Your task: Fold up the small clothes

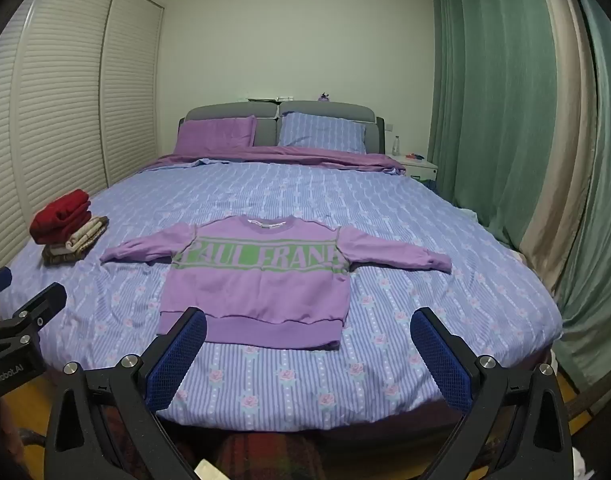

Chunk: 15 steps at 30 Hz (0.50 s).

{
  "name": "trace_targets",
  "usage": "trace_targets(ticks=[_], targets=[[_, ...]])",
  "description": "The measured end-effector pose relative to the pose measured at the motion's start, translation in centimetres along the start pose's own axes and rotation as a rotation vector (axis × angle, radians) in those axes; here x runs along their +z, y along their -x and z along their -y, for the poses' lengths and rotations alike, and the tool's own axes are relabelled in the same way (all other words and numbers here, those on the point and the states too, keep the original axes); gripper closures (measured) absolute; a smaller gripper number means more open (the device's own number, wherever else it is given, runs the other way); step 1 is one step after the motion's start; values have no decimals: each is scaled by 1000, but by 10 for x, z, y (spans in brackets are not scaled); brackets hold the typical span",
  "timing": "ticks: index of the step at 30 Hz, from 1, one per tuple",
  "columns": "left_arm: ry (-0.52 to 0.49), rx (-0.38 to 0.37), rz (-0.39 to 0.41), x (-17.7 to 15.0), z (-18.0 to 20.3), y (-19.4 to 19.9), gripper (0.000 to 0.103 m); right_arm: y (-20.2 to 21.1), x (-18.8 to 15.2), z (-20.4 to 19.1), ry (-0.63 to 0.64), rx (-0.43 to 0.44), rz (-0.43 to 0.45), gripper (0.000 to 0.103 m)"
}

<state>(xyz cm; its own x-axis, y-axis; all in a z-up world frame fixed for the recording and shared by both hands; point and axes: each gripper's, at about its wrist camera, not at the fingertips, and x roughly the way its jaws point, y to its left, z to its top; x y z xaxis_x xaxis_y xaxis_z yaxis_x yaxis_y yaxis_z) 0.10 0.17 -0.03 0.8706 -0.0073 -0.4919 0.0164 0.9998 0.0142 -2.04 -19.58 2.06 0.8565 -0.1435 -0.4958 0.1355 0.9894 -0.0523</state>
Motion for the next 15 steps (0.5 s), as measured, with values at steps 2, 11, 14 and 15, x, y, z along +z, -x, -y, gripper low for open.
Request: trace_targets(ticks=[2,11,14,15], targets=[[4,12,-1,1,-2,-2,0,0,0,0,0,-1,-1,0],[-37,12,45,1,-1,3,0,-1,0,0,-2,-1,-6,0],[-33,10,49,1,-2,4,0,0,0,0,1,1,-6,0],[-26,7,48,1,-3,4,0,0,1,0,0,2,-6,0]])
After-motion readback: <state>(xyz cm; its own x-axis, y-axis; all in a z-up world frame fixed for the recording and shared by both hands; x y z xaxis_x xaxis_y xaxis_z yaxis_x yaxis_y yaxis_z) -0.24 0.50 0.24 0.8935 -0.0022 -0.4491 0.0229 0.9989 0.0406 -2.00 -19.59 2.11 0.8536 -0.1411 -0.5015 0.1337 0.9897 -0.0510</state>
